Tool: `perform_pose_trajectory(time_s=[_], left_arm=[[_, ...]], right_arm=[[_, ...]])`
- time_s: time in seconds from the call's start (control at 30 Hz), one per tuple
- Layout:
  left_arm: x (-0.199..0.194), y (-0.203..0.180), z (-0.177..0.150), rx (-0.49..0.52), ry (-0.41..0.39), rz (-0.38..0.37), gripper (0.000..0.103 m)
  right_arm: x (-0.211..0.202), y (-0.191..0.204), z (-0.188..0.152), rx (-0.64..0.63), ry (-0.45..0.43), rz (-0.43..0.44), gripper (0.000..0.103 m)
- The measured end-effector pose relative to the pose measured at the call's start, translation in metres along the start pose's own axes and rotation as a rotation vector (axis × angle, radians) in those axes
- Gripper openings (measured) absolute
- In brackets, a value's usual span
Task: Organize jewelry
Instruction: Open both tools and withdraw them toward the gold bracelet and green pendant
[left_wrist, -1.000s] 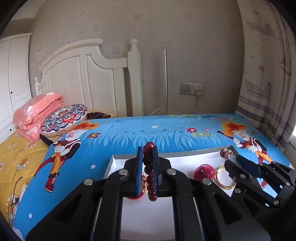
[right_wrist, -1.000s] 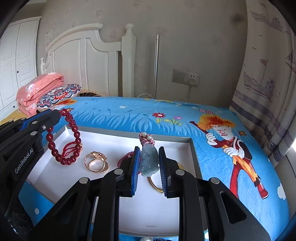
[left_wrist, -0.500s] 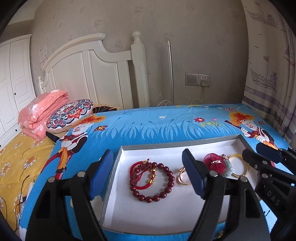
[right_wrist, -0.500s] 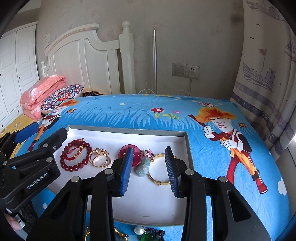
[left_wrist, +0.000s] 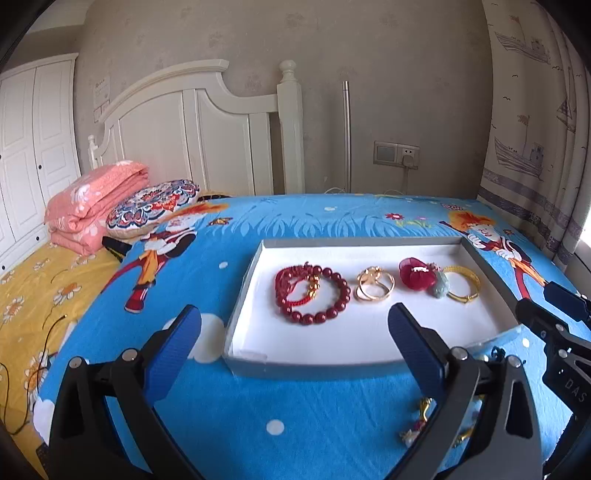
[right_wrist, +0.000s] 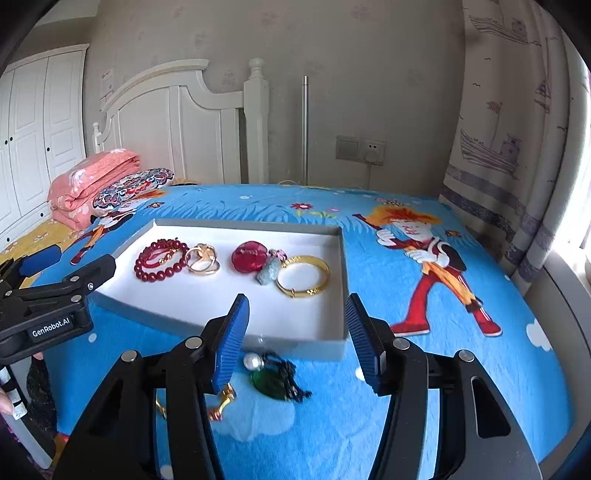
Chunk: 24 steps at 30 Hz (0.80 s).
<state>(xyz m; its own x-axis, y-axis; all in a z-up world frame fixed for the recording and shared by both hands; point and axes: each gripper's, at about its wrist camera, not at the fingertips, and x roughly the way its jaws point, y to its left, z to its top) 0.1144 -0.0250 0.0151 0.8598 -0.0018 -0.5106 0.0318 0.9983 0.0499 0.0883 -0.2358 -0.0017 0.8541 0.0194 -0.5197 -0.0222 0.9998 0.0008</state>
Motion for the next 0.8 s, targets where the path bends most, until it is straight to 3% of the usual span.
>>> perform_pose_trajectory(time_s=[0.3, 0.37, 0.57, 0.8], left_arm=[[-0.020, -0.006, -0.036, 0.018, -0.026, 0.007, 0.098], [-0.015, -0.006, -0.038, 0.014, -0.005, 0.005, 0.098], [-0.018, -0.010, -0.038, 0.037, -0.035, -0.017, 0.098], [-0.028, -0.011, -0.044, 0.029, -0.034, -0.079, 0.098]], right_arm=[[-0.016, -0.011, -0.052, 0.015, 0.043, -0.001, 0.052], [-0.012, -0.012, -0.052, 0.024, 0.052, 0.001, 0.052], [-0.004, -0.003, -0.045, -0.010, 0.060, -0.003, 0.051], [0.015, 0.002, -0.033, -0.013, 0.122, -0.013, 0.039]])
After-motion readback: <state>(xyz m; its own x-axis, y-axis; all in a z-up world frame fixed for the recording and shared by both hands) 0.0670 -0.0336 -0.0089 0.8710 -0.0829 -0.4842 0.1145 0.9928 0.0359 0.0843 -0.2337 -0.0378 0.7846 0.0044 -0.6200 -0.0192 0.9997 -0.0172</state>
